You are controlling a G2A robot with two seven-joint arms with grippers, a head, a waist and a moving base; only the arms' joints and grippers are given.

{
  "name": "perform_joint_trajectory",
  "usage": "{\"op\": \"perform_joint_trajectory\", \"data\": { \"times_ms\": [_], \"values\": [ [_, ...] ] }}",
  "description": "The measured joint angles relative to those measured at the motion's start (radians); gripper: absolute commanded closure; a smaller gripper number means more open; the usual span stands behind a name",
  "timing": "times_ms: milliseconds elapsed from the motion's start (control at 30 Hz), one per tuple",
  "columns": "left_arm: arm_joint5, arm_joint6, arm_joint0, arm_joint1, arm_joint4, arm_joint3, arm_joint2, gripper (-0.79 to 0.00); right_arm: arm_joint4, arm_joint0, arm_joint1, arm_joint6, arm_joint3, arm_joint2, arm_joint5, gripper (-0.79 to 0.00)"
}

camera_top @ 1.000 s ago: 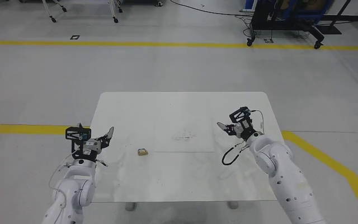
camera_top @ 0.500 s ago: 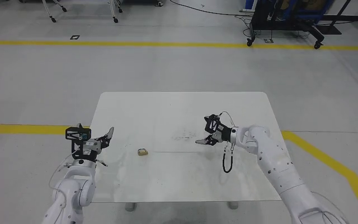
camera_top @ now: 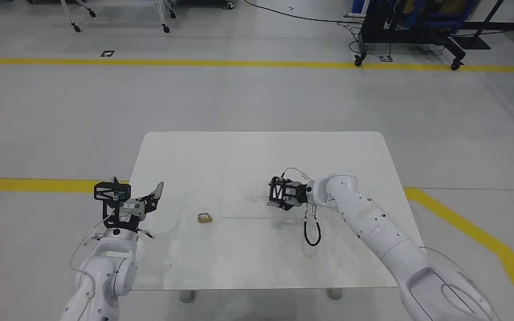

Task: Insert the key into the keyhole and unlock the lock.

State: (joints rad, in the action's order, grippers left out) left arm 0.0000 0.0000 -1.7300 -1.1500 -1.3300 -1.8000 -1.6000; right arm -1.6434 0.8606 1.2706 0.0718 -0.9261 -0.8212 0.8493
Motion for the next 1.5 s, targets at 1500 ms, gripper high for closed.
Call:
{"op": "perform_joint_trajectory", "data": {
  "times_ms": [1500],
  "values": [
    [0.000, 0.000, 0.000, 0.000, 0.000, 0.000, 0.000, -0.785, 0.100, 0.174, -0.116, 0.826, -0.111, -0.166, 0.134, 0.000]
  ]
}}
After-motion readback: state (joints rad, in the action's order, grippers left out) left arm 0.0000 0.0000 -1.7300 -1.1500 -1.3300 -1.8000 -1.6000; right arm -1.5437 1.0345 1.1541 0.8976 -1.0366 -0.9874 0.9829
